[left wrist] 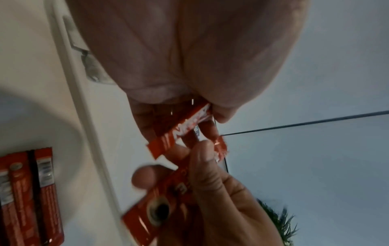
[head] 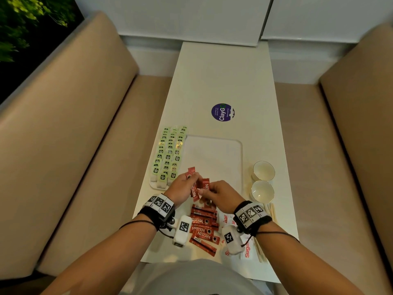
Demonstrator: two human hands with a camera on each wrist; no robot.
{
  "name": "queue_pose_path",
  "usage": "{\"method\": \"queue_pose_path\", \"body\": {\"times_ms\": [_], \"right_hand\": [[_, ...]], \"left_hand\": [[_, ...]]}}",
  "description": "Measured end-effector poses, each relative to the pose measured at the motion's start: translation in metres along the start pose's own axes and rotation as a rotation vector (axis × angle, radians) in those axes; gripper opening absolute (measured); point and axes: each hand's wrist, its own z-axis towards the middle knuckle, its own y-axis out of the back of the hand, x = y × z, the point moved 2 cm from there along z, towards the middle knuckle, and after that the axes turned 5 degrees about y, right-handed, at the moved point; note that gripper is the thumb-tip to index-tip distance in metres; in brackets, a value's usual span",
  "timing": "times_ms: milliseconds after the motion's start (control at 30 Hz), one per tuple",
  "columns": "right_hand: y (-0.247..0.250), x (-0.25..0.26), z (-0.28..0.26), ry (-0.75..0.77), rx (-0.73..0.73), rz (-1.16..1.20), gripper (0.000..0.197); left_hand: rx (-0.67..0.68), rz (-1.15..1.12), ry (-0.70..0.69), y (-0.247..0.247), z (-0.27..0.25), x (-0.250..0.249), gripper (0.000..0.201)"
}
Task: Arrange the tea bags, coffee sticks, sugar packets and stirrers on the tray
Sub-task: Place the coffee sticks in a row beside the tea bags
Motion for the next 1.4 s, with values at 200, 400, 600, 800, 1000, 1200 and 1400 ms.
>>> {"method": "queue_pose_path", "body": {"times_ms": [200, 400, 600, 800, 1000, 1200, 1400], "right_hand": [[0.007, 0.001, -0.003, 0.002, 0.034, -0.11, 0.042], [0.012, 0.004, -0.009, 0.013, 0.039, -0.03, 0.025], [0.024, 0.003, -0.01, 0.03, -0.102, -0.053, 0.028], [0.018, 0.004, 0.0, 0.021, -0.215, 0.052, 0.025], [0.015, 0.004, 0.008, 0.005, -0.348, 0.191, 0.01], [0.009, 0.009, 0.018, -0.025, -0.443, 0.289, 0.011], [0.005, 0.011, 0.031, -0.042, -0.497, 0.283, 0.014]], "left_hand": [[0.0, 0.272, -0.033, 0.002, -0.005, -0.006, 0.033], [0.007, 0.412, -0.08, 0.009, -0.006, -0.004, 0.015], [-0.085, 0.304, -0.086, 0.022, -0.013, -0.006, 0.016], [-0.085, 0.262, -0.05, 0.04, -0.009, -0.007, 0.016], [-0.085, 0.21, -0.005, 0.057, -0.002, -0.007, 0.012], [-0.062, 0.197, 0.0, 0.075, 0.007, -0.006, 0.012], [-0.043, 0.236, -0.033, 0.086, 0.017, -0.016, 0.015]]}}
